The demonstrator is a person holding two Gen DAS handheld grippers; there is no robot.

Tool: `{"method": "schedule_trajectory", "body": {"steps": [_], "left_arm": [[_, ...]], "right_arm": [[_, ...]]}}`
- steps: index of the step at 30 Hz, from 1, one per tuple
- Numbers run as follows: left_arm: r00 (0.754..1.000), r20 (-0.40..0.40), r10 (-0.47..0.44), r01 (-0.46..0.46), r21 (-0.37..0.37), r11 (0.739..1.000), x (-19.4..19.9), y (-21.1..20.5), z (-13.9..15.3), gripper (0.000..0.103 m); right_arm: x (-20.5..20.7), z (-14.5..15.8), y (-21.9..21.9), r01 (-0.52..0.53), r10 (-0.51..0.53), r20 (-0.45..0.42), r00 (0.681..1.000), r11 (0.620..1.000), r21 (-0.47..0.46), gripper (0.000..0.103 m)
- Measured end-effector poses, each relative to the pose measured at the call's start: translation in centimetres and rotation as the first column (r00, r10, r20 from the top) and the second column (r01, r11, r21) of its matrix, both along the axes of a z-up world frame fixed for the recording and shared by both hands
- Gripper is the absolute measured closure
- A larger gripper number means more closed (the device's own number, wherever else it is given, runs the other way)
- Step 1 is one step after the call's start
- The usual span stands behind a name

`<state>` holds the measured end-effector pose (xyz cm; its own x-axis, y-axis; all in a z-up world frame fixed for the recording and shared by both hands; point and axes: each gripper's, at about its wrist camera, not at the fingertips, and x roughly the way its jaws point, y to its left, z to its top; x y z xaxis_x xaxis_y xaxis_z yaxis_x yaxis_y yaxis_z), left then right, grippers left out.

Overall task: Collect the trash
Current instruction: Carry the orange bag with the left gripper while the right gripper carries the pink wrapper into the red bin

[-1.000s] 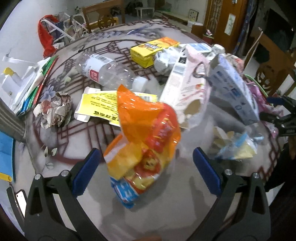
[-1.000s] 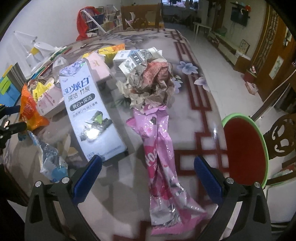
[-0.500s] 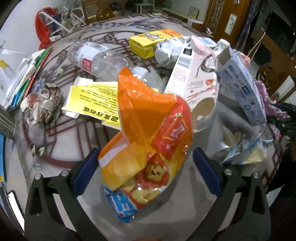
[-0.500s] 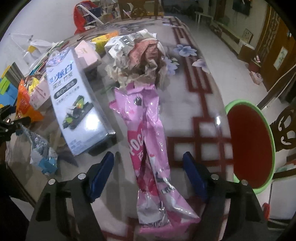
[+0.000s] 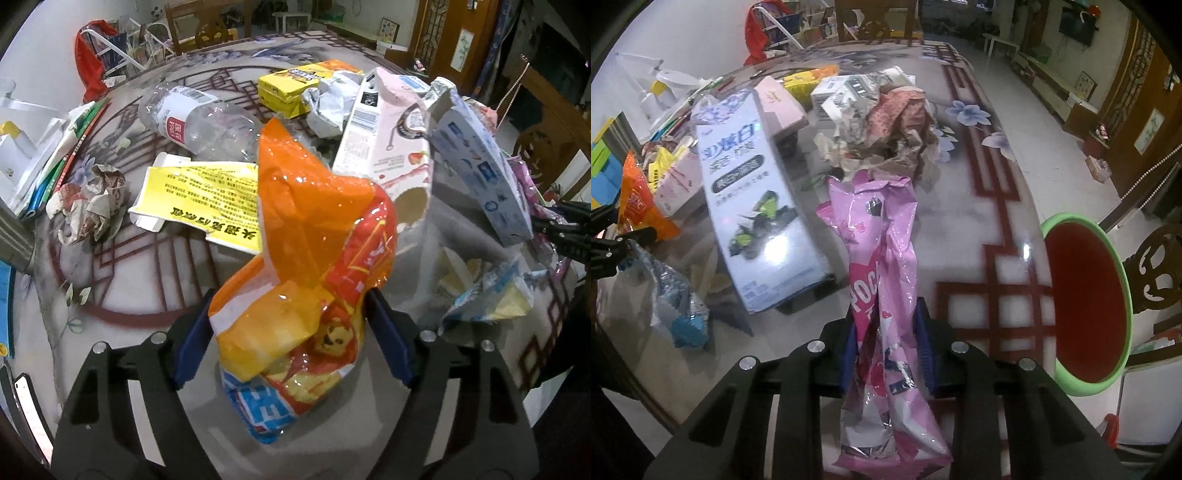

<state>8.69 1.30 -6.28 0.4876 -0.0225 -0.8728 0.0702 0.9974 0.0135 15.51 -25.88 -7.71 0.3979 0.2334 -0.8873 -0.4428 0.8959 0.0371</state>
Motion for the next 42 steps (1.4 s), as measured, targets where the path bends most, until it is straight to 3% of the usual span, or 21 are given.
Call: {"method": "schedule_trajectory", "body": {"steps": [3, 14, 21, 31, 42], "left_arm": [[1.0, 0.012, 0.014, -0.013, -0.014, 1.0, -0.7, 0.2, 0.7, 0.027], [0.991, 0.083, 0.109, -0.092, -0.189, 0.978, -2.7, 2.6, 4.7, 0.027], [0.983, 0.159, 0.091, -0.049, -0.247, 0.968, -2.0, 0.9, 7.5, 0.027], [0.984, 0.171, -0.053, 0.105, -0.311, 0.945, 3.0, -7.3, 8.8, 0.027], [0.945, 0.188, -0.267, 0.318, -0.342, 0.885, 9.8, -21.7, 9.9, 0.027]], "right_arm": [[-0.7, 0.7, 0.3, -0.005, 0.005, 0.017, 1.0, 1.0, 0.012, 0.076], [-2.2, 4.4, -0.4, 0.022, -0.03, 0.099, 0.995, 0.997, 0.078, 0.076], [-1.7, 7.1, -2.4, 0.058, -0.078, 0.143, 0.987, 0.988, 0.141, 0.076], [-0.2, 9.7, -8.5, 0.163, -0.196, 0.184, 0.963, 0.97, 0.179, 0.076], [2.3, 11.1, -16.6, 0.306, -0.347, 0.212, 0.914, 0.93, 0.204, 0.076]]}}
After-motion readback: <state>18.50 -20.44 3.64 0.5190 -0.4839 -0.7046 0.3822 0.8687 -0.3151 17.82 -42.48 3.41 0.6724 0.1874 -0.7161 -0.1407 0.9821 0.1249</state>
